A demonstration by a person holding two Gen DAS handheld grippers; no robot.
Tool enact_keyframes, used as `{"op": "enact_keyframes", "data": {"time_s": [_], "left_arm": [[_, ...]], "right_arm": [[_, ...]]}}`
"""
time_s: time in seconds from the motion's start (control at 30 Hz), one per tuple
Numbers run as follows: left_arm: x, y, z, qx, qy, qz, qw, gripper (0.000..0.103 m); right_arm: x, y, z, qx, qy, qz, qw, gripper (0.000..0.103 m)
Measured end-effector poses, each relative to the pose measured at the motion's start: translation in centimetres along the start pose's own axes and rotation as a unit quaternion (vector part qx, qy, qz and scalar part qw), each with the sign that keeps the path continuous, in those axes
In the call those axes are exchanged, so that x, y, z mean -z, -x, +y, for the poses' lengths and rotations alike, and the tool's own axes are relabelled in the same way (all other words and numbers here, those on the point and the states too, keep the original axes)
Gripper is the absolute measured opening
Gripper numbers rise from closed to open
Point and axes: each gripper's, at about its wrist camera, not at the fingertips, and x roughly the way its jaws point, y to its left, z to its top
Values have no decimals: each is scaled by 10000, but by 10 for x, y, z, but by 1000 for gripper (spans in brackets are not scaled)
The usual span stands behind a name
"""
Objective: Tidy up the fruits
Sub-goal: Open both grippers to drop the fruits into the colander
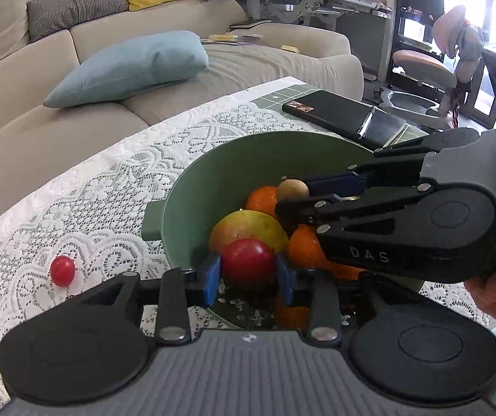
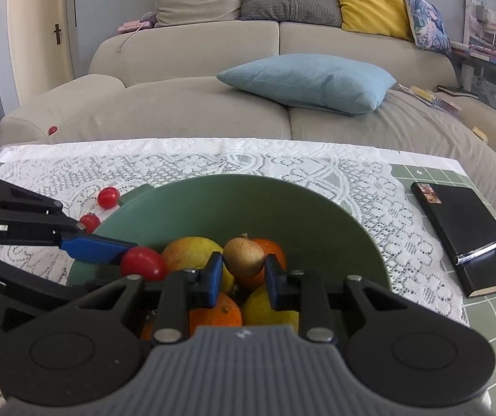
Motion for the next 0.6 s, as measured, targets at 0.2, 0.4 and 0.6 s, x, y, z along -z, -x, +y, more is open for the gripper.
{"op": "enact_keyframes", "data": {"time_s": [0.2, 0.4, 0.6], "left_arm": [[1, 1, -1, 48, 44, 1, 10000, 48], [2, 4, -4, 34, 6, -37, 10000, 50], [5, 14, -3, 110, 121, -194, 9997, 59]], "right_arm": [[1, 1, -1, -12, -45, -15, 10000, 23], [2, 4, -2, -27, -118, -44, 9999, 24], [3, 8, -2, 38, -228, -135, 9996, 33]]}}
